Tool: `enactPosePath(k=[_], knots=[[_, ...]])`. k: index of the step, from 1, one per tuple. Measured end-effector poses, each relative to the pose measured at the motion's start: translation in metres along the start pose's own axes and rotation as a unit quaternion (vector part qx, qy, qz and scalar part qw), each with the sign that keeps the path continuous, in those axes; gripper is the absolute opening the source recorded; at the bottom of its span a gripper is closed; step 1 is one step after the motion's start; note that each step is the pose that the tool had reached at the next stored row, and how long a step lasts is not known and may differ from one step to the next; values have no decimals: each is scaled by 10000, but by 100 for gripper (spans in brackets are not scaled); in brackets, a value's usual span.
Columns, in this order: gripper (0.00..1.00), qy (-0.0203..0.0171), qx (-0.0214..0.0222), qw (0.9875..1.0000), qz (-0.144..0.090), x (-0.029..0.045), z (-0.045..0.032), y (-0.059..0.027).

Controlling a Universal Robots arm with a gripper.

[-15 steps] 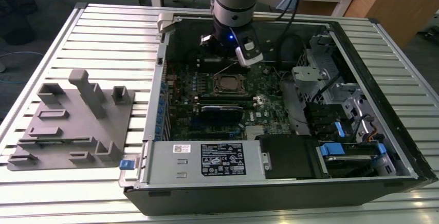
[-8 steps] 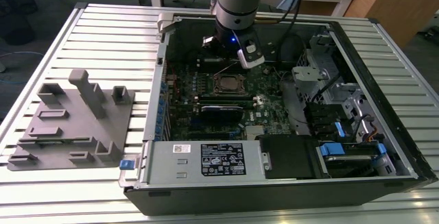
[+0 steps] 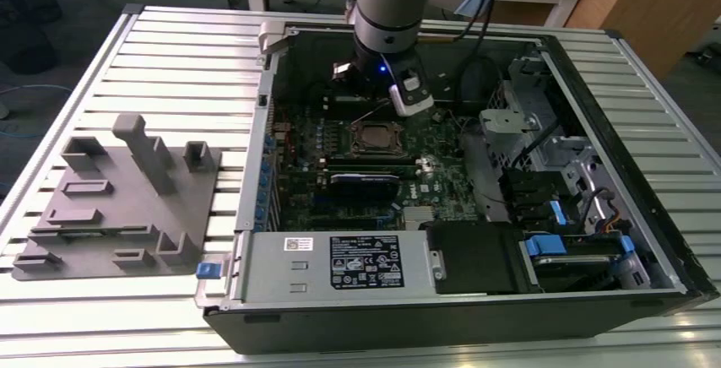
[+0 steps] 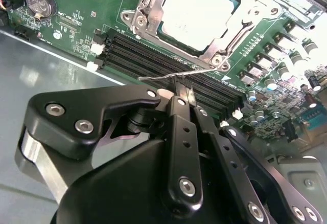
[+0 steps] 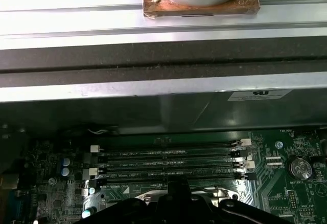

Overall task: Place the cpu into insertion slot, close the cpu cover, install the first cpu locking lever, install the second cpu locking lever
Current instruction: 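Install the first cpu locking lever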

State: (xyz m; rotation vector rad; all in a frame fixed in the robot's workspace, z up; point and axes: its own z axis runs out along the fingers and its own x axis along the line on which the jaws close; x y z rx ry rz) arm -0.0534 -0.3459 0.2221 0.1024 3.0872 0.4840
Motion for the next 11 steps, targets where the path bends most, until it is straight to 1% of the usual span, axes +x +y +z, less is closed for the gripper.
enactPosePath(k=[11], knots=[[10, 1, -7, 10000, 0, -42, 20, 4]])
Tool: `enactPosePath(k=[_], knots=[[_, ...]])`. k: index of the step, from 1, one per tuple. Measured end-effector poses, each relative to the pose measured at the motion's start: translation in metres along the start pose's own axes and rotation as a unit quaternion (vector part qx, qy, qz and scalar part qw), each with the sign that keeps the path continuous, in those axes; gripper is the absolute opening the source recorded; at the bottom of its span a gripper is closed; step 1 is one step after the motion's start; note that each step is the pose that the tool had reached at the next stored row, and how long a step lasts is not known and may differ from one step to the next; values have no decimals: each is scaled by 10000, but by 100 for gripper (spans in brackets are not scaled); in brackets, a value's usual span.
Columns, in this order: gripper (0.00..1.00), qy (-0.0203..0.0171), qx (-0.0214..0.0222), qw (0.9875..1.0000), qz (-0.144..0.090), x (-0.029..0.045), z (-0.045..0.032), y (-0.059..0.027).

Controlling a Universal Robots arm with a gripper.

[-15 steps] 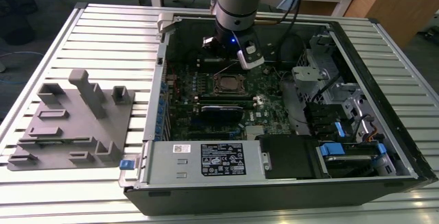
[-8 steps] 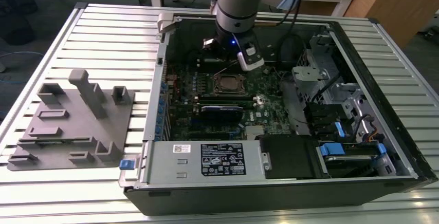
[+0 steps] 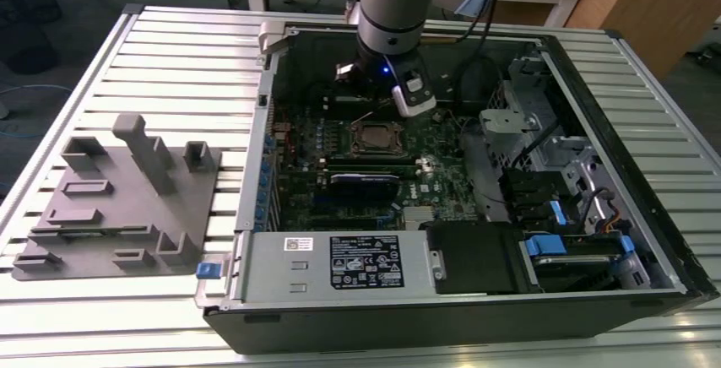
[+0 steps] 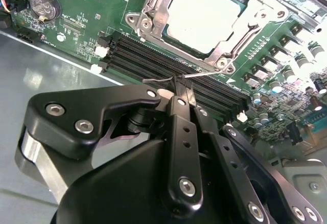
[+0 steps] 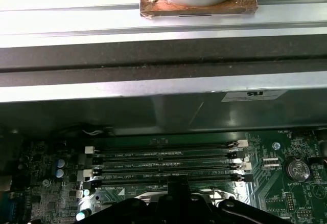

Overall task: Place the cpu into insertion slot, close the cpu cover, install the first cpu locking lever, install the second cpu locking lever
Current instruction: 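Install the first cpu locking lever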

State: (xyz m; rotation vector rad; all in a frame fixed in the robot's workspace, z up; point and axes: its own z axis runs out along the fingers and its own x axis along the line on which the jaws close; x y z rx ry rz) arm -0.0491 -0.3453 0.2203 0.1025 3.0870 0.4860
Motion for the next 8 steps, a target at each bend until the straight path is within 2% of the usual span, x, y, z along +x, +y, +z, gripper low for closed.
enactPosePath(k=[8], knots=[[10, 0, 0, 10000, 0, -1, 5, 13]])
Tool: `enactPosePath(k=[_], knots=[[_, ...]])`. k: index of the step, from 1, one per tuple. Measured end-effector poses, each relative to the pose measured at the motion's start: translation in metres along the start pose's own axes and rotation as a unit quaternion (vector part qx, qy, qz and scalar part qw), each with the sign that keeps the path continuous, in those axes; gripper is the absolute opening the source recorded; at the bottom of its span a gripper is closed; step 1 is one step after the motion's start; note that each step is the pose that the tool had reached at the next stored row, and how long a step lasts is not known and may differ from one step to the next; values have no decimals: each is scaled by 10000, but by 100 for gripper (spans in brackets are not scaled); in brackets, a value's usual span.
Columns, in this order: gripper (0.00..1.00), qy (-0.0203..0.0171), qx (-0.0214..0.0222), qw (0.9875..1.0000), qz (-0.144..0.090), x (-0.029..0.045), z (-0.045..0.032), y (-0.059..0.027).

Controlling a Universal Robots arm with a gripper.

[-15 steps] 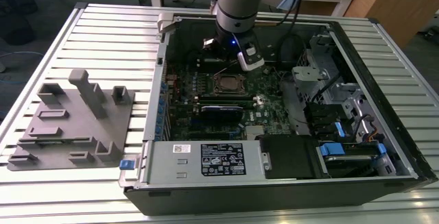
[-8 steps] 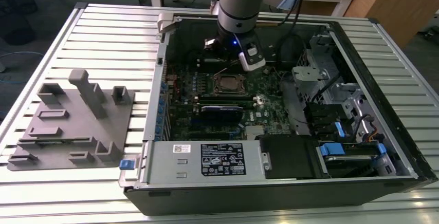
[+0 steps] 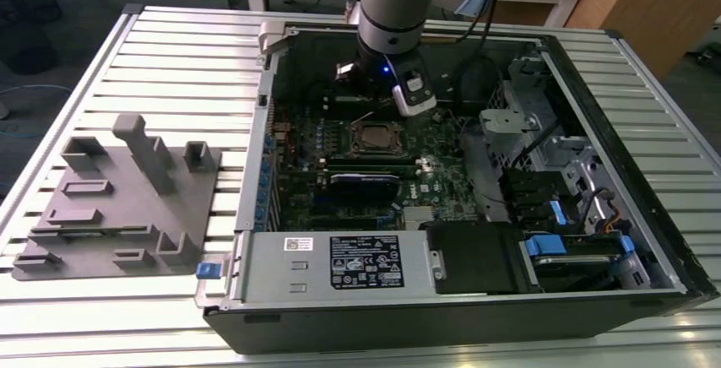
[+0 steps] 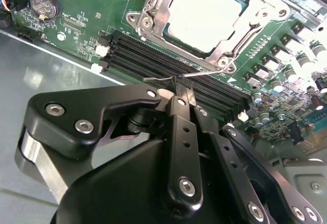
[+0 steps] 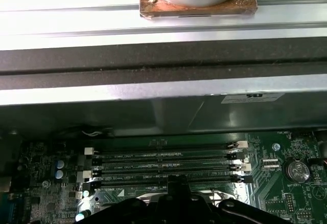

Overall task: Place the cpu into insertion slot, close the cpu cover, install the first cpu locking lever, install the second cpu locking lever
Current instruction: 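Install the first cpu locking lever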

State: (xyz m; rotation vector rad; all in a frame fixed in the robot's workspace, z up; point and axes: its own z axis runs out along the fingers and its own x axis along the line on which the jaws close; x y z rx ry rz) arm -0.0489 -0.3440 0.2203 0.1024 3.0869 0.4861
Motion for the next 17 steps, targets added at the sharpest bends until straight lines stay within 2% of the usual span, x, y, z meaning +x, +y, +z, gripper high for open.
enactPosePath(k=[8, 10, 17], knots=[[10, 0, 0, 10000, 1, -9, 55, -13], [10, 0, 0, 10000, 1, -32, 85, -21], [10, 0, 1, 10000, 1, -75, 106, -24]])
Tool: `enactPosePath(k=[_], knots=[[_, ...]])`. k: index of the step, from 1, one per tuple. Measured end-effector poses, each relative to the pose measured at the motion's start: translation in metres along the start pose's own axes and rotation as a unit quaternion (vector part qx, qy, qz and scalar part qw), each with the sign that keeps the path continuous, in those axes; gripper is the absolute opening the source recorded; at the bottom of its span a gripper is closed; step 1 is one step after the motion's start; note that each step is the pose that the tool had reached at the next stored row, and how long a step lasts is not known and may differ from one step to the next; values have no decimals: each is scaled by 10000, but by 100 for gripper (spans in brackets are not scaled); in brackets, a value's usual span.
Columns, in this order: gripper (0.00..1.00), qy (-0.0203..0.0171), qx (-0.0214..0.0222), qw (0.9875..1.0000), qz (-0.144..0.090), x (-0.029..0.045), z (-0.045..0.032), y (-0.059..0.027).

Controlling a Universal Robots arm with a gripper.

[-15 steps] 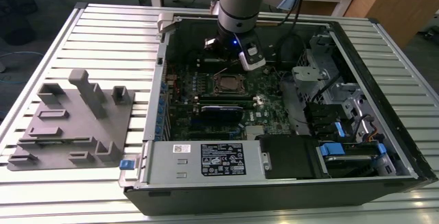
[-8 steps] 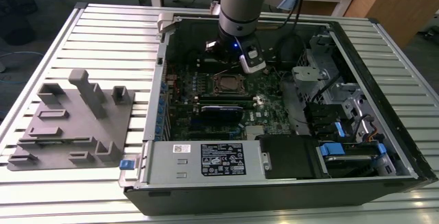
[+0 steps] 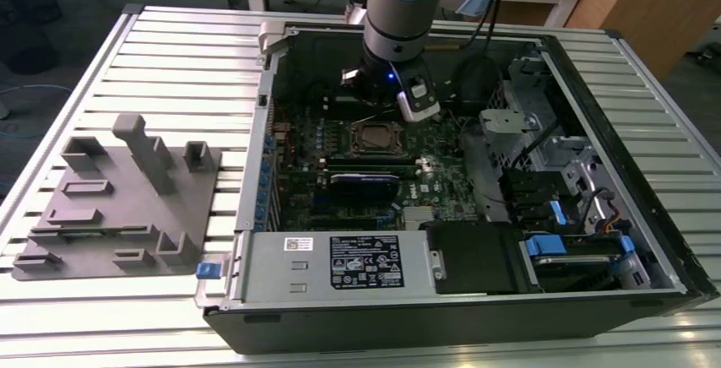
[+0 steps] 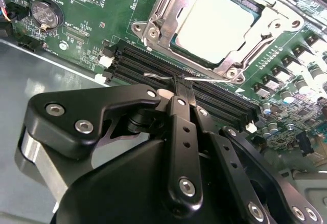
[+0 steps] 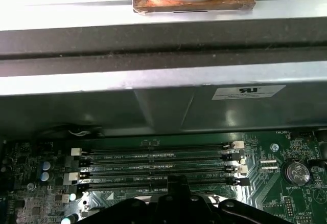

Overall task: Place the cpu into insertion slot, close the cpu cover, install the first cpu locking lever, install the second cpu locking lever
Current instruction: 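Install the first cpu locking lever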

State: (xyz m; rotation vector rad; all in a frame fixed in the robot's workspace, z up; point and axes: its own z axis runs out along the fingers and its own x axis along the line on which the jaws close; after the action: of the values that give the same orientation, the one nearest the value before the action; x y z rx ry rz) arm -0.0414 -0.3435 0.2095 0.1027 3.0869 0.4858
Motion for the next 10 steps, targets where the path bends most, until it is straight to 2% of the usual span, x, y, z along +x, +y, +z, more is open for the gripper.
enactPosePath(k=[10], knots=[[10, -1, 5, 10000, 2, 1, 20, 13]])
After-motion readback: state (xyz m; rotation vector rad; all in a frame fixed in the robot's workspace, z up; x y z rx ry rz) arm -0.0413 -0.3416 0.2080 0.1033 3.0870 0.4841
